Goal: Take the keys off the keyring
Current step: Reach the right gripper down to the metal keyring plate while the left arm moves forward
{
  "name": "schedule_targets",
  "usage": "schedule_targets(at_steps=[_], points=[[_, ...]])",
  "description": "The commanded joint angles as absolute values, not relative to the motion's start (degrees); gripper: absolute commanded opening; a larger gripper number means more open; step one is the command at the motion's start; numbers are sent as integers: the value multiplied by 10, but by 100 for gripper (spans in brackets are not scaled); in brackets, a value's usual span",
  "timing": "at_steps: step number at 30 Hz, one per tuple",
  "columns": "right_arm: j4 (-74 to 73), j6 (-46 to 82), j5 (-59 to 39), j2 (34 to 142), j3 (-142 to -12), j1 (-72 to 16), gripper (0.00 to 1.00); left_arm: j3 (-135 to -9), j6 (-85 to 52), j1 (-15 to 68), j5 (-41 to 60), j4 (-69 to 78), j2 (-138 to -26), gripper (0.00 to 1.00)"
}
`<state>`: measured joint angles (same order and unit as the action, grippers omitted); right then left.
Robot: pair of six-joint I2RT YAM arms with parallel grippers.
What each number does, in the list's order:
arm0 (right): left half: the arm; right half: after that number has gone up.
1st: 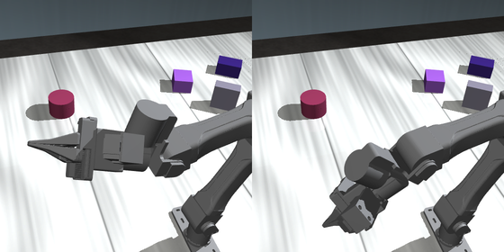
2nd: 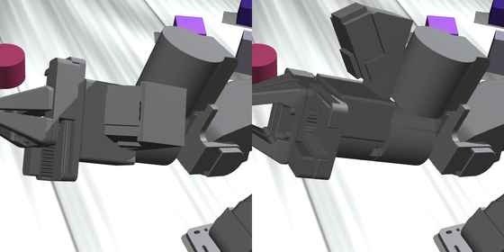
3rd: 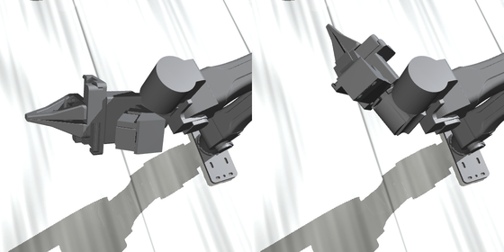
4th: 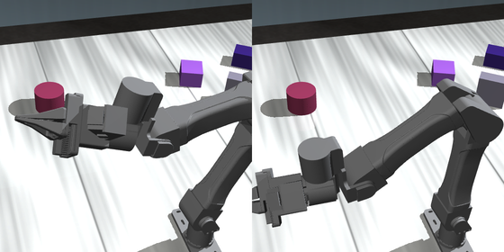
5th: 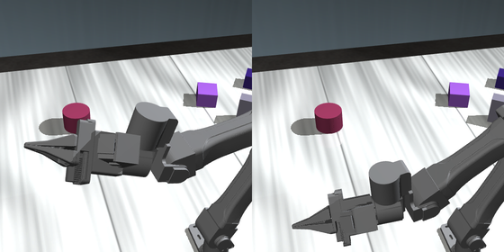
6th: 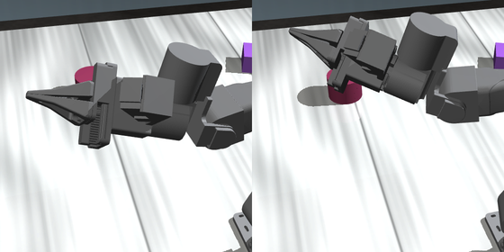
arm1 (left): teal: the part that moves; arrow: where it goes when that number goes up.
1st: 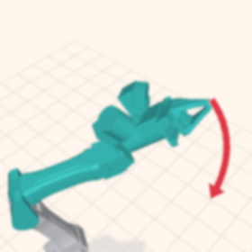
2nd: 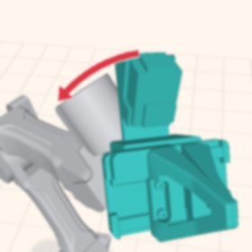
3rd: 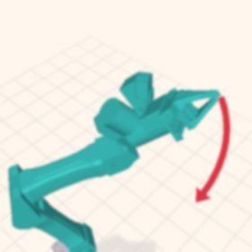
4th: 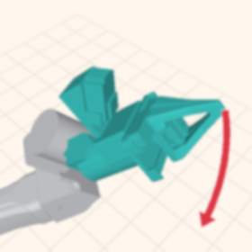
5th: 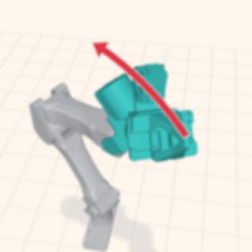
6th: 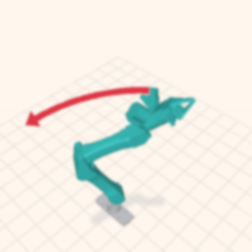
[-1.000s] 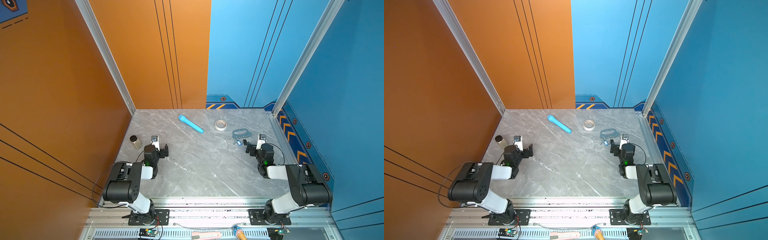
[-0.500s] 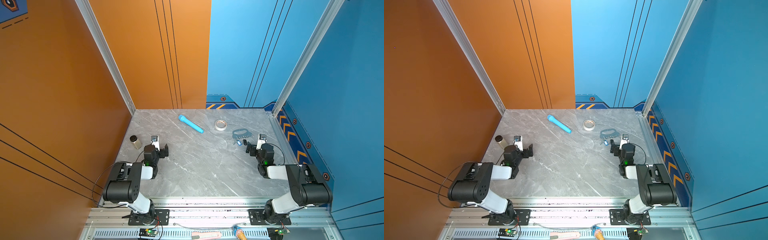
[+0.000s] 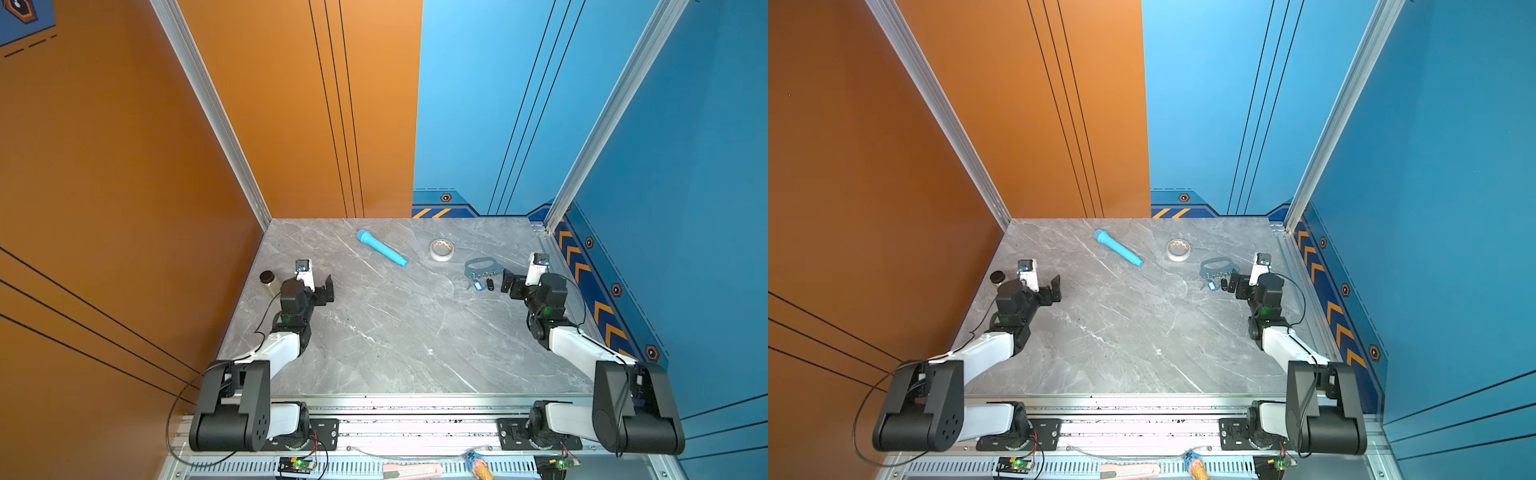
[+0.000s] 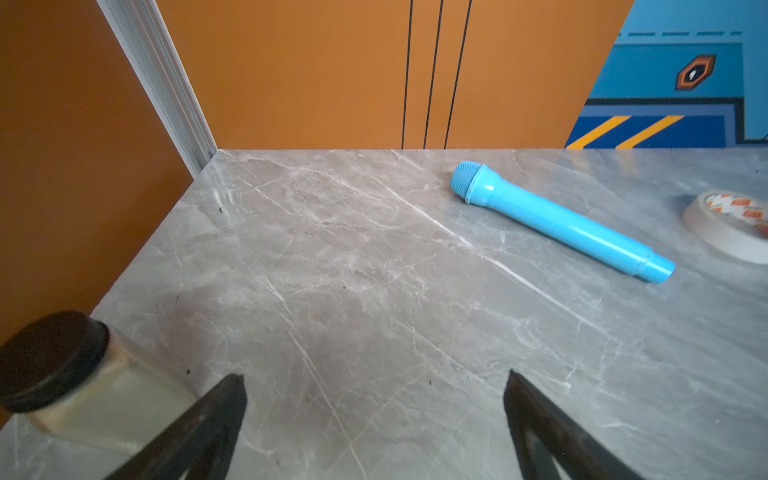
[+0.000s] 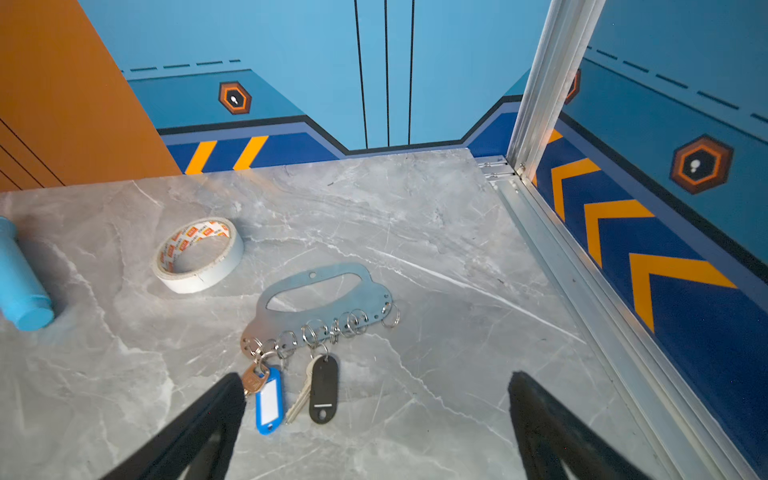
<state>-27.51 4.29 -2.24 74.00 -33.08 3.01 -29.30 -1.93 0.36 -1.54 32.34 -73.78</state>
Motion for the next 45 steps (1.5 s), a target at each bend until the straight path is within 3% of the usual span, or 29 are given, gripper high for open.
schedule_targets(at_steps=[1, 8, 18, 26, 33, 39, 45], points=[[-151, 72, -57, 738, -387, 37, 100, -360, -70, 23, -33, 164, -722, 98], [-12, 151, -32, 838, -529, 38, 100, -470, -149, 80, -18, 9, -750, 98], [65, 214, -51, 996, -658, 42, 100, -482, -260, 158, 99, 68, -778, 98], [168, 246, -37, 1125, -789, 36, 92, -502, -288, 209, 107, 103, -826, 98], [252, 287, 37, 1214, -880, 15, 84, -521, -297, 224, 109, 103, -858, 98], [320, 302, 108, 1264, -953, -3, 73, -534, -290, 224, 109, 84, -863, 98], [351, 301, 126, 1289, -990, -15, 70, -536, -286, 224, 108, 76, -868, 98]])
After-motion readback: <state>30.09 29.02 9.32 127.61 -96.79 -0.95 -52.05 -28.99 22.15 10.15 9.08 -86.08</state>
